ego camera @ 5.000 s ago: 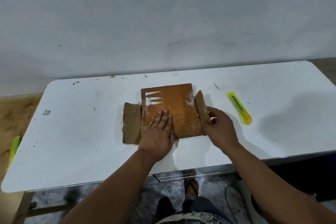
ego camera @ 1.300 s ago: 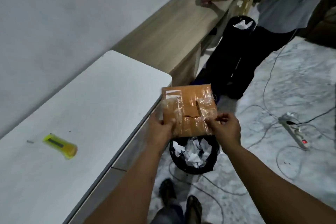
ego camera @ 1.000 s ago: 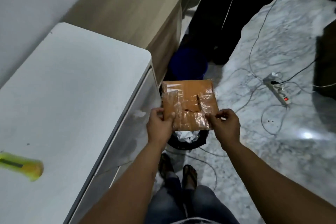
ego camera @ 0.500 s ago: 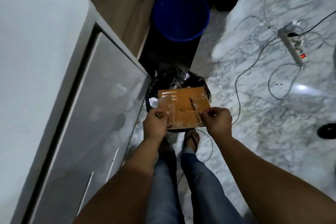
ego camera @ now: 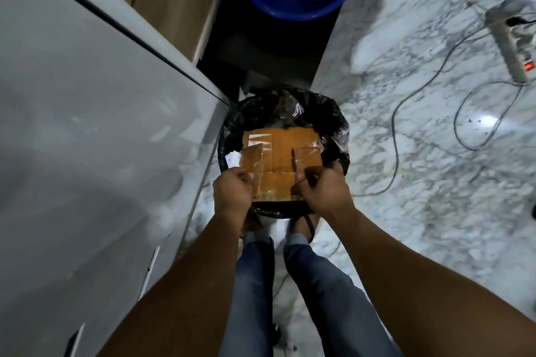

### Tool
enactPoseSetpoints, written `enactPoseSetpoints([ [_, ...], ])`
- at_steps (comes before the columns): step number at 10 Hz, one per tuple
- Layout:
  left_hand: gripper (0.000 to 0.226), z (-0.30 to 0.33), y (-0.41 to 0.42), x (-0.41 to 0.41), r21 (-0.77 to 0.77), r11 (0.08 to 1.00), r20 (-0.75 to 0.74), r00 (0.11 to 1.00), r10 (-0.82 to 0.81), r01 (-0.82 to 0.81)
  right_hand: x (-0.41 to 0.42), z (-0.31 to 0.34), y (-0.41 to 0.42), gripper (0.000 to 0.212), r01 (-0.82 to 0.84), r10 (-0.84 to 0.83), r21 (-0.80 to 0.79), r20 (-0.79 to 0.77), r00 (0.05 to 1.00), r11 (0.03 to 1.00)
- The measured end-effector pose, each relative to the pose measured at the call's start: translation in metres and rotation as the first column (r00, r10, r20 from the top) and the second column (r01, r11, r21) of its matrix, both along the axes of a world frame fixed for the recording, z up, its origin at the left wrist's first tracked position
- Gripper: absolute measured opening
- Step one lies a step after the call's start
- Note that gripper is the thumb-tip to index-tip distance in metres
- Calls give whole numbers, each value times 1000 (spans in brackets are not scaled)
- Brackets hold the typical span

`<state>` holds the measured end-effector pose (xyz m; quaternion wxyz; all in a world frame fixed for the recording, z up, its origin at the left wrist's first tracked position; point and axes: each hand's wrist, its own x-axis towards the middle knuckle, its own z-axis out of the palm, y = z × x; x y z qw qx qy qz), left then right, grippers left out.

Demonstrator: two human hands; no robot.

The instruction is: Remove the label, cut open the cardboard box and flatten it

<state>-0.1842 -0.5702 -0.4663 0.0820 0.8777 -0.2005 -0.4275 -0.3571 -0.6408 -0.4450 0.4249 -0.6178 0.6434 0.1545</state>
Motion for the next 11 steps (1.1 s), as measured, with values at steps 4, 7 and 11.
enactPoseSetpoints([
  [4, 33, -13, 26, -4, -3, 1000, -34, 999, 20, -20, 5, -27, 11, 53, -209, 217, 78, -103, 971, 975],
  [7, 45, -8, 21, -7, -130, 987, -51, 995, 87, -93, -9, -20, 12, 47, 2, 1, -108, 22, 1000, 994],
  [11, 75, 33, 18, -5, -166, 986, 4, 999, 33, -32, -19, 23, 6, 64, -76, 68, -255, -39, 997, 964],
])
